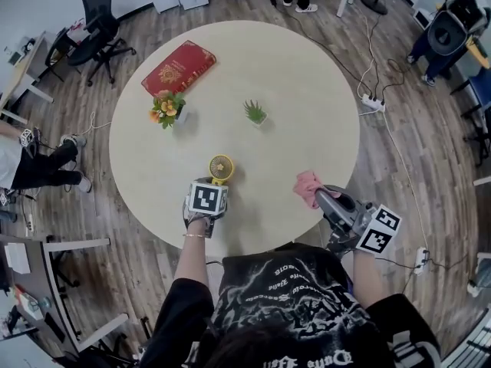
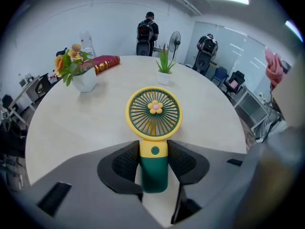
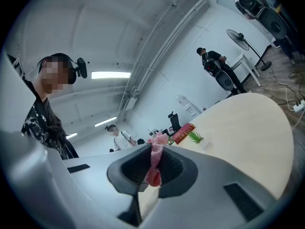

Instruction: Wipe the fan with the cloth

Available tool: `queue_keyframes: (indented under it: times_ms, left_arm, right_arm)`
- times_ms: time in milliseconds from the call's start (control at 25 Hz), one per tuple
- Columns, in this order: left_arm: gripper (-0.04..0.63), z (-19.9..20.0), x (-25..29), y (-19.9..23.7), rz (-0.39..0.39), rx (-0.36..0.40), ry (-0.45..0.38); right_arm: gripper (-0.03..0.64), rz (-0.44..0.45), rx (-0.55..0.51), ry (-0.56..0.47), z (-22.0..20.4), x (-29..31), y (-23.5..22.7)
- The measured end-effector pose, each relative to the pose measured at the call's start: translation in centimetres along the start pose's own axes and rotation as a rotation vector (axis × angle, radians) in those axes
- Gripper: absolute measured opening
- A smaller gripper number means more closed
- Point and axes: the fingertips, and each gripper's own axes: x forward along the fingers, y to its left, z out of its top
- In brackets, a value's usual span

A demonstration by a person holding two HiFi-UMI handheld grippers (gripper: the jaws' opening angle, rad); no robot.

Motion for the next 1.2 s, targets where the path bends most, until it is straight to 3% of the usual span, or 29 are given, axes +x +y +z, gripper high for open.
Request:
queue_keyframes:
  times_ms: [120,280,400,520,640,880,1200]
  left_arm:
    - [0.198,-1.0,0.7,-0.2,-0.002,0.065,0.065]
    - [0.198,-2.4,0.7,1.0,0.076,0.136,0.148]
    - [0.199,-1.5,1.1,-0.5,-0.016,0.127,0.100]
    - [0.199,-1.1,1.1,-0.8,-0.040,0.132,0.085]
    - [0.203,-1.5,0.9,-1.1,-0.049,0.099,0.080]
    - [0.322,-1.2,0.0,-1.9,-0.081,-0.019,-0.008]
    - [0.322,0.3,-4.5,-4.0,-0.077,-0.142,-0.218]
  right_arm:
    - [0.037,-0.005,0.005,0.001,-0.3,-0.1,-0.2]
    - [0.037,-0.002,0.003,0.010,0.0,0.2,-0.3]
    - [0.037,0.003,0.002,0.014,0.3,0.5,-0.3]
    - [0.037,0.007,0.003,0.028,0.2,1.0,-0.3]
    - [0.038,0.002,0.005,0.041,-0.4,1.3,-0.1]
    - [0.041,-0.037,-0.038,0.038,-0.3,1.4,-0.2]
    - [0.043,-0.078,-0.094,0.105,-1.5,1.1,-0.8]
